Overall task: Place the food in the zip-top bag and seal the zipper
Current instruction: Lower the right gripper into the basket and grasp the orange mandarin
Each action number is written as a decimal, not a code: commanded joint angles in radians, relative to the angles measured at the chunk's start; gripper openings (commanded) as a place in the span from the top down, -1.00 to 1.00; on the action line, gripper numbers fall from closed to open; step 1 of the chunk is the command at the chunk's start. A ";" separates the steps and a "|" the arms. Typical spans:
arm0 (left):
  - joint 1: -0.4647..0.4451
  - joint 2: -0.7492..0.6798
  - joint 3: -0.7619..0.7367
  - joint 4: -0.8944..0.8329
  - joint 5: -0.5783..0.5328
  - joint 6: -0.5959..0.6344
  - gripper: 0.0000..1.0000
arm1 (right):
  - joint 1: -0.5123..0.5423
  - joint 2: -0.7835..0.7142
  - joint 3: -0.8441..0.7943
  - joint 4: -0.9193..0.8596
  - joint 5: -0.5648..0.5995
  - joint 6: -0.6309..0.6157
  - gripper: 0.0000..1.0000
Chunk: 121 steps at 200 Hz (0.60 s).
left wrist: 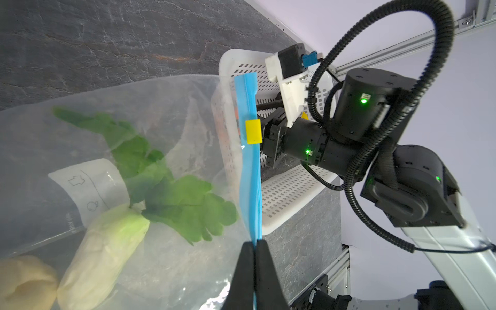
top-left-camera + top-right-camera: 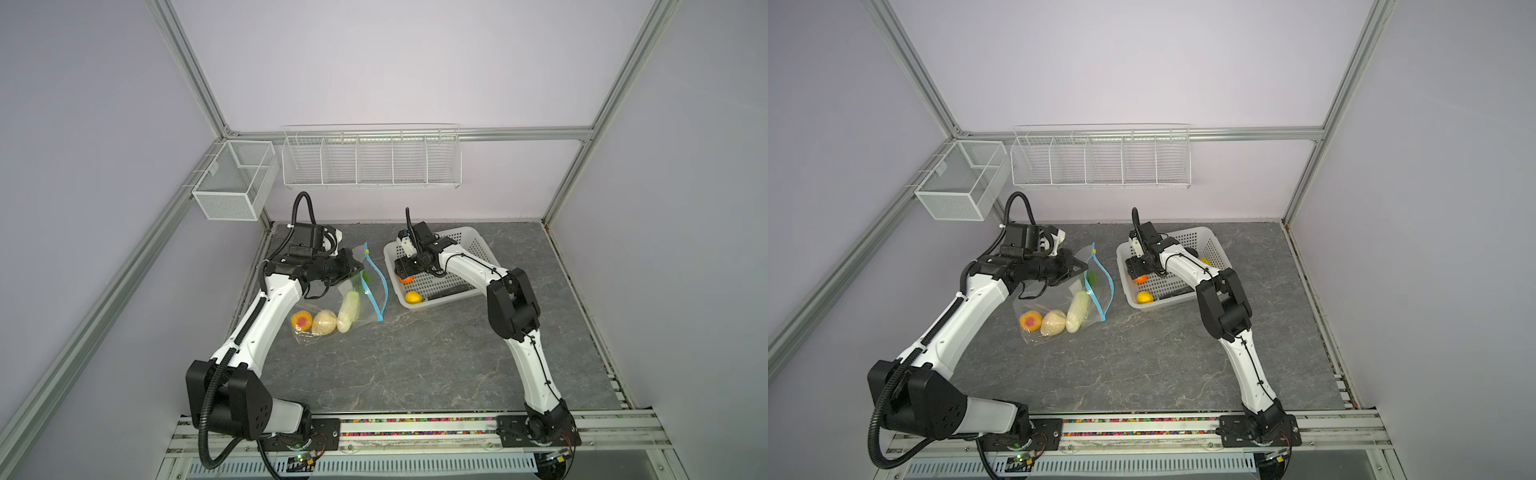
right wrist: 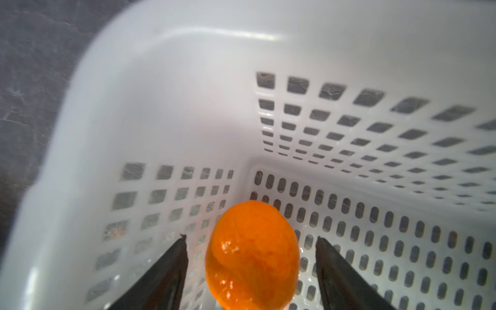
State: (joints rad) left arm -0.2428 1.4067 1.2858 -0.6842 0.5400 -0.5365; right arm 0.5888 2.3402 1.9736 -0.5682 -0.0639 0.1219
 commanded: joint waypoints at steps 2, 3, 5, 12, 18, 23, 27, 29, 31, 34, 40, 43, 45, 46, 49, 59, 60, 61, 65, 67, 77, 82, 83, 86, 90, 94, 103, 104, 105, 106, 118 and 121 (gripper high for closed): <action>-0.006 -0.002 -0.014 0.017 0.009 -0.001 1.00 | -0.005 0.045 0.049 -0.037 0.007 -0.019 -0.51; -0.006 -0.002 -0.015 0.017 0.009 -0.002 1.00 | -0.005 0.046 0.050 -0.038 0.008 -0.019 -0.51; -0.006 -0.003 -0.015 0.017 0.009 -0.001 1.00 | -0.005 0.050 0.054 -0.039 0.010 -0.020 -0.51; -0.006 -0.004 -0.014 0.017 0.008 -0.001 1.00 | -0.005 0.061 0.062 -0.046 0.018 -0.021 -0.51; -0.007 -0.003 -0.016 0.017 0.008 -0.001 1.00 | -0.005 0.067 0.068 -0.048 0.024 -0.023 -0.50; -0.006 -0.005 -0.017 0.017 0.008 -0.001 1.00 | -0.006 0.073 0.070 -0.048 0.029 -0.024 -0.49; -0.006 -0.005 -0.018 0.017 0.007 -0.001 1.00 | -0.005 0.074 0.070 -0.049 0.031 -0.025 -0.48; -0.006 -0.006 -0.017 0.018 0.006 -0.002 1.00 | -0.007 0.075 0.070 -0.049 0.034 -0.025 -0.48; -0.006 -0.006 -0.019 0.019 0.006 -0.002 1.00 | -0.005 0.077 0.069 -0.049 0.036 -0.026 -0.48; -0.007 -0.008 -0.020 0.020 0.004 -0.002 1.00 | -0.007 0.078 0.070 -0.049 0.038 -0.026 -0.47; -0.006 -0.007 -0.021 0.020 0.005 -0.003 1.00 | -0.007 0.078 0.068 -0.047 0.040 -0.025 -0.46; -0.006 -0.007 -0.021 0.021 0.005 -0.003 1.00 | -0.007 0.079 0.068 -0.044 0.039 -0.024 -0.46; -0.006 -0.007 -0.021 0.021 0.004 -0.003 1.00 | -0.006 0.079 0.067 -0.045 0.039 -0.024 -0.45; -0.006 -0.007 -0.022 0.021 0.004 -0.003 1.00 | -0.007 0.078 0.067 -0.044 0.038 -0.023 -0.45; -0.006 -0.008 -0.022 0.022 0.004 -0.004 1.00 | -0.008 0.079 0.067 -0.043 0.036 -0.023 -0.44; -0.006 -0.007 -0.023 0.025 0.005 -0.006 1.00 | -0.010 0.077 0.061 -0.038 0.026 -0.016 -0.40; -0.006 -0.008 -0.023 0.025 0.005 -0.006 1.00 | -0.010 0.076 0.060 -0.036 0.025 -0.015 -0.40; -0.007 -0.008 -0.023 0.025 0.005 -0.006 1.00 | -0.009 0.075 0.059 -0.035 0.025 -0.015 -0.40; -0.007 -0.007 -0.024 0.025 0.005 -0.005 1.00 | -0.009 0.074 0.055 -0.031 0.022 -0.011 -0.38; -0.006 -0.007 -0.023 0.025 0.006 -0.006 1.00 | -0.010 0.073 0.054 -0.030 0.021 -0.010 -0.37; -0.006 -0.008 -0.024 0.027 0.003 -0.006 1.00 | -0.011 0.069 0.044 -0.022 0.017 -0.006 -0.33; -0.006 -0.005 -0.023 0.028 0.005 -0.009 1.00 | -0.011 0.067 0.040 -0.017 0.013 -0.004 -0.32; -0.006 -0.005 -0.022 0.027 0.006 -0.008 1.00 | -0.011 0.066 0.039 -0.017 0.012 -0.004 -0.31; -0.006 -0.005 -0.022 0.028 0.006 -0.008 1.00 | -0.012 0.065 0.038 -0.017 0.012 -0.003 -0.30; -0.006 -0.006 -0.022 0.028 0.008 -0.009 1.00 | -0.013 0.063 0.036 -0.016 0.012 -0.002 -0.29; -0.006 -0.005 -0.023 0.028 0.007 -0.009 1.00 | -0.012 0.061 0.035 -0.015 0.012 0.000 -0.28; -0.007 -0.005 -0.024 0.029 0.007 -0.008 1.00 | -0.014 0.056 0.030 -0.015 0.008 0.001 -0.25; -0.006 -0.006 -0.023 0.029 0.007 -0.008 1.00 | -0.014 0.055 0.029 -0.015 0.008 0.001 -0.25; -0.006 -0.005 -0.023 0.029 0.007 -0.008 1.00 | -0.013 0.055 0.029 -0.015 0.008 0.002 -0.25; -0.006 -0.005 -0.024 0.029 0.007 -0.009 1.00 | -0.013 0.055 0.028 -0.015 0.008 0.001 -0.25; -0.006 -0.005 -0.026 0.031 0.008 -0.010 1.00 | -0.014 0.045 0.024 -0.015 0.005 0.003 -0.22; -0.006 -0.005 -0.027 0.032 0.008 -0.010 1.00 | -0.014 0.043 0.023 -0.015 0.005 0.004 -0.21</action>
State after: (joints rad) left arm -0.2436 1.4067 1.2697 -0.6750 0.5400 -0.5446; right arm 0.5831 2.4073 2.0190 -0.5892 -0.0463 0.1219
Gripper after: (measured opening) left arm 0.047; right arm 0.620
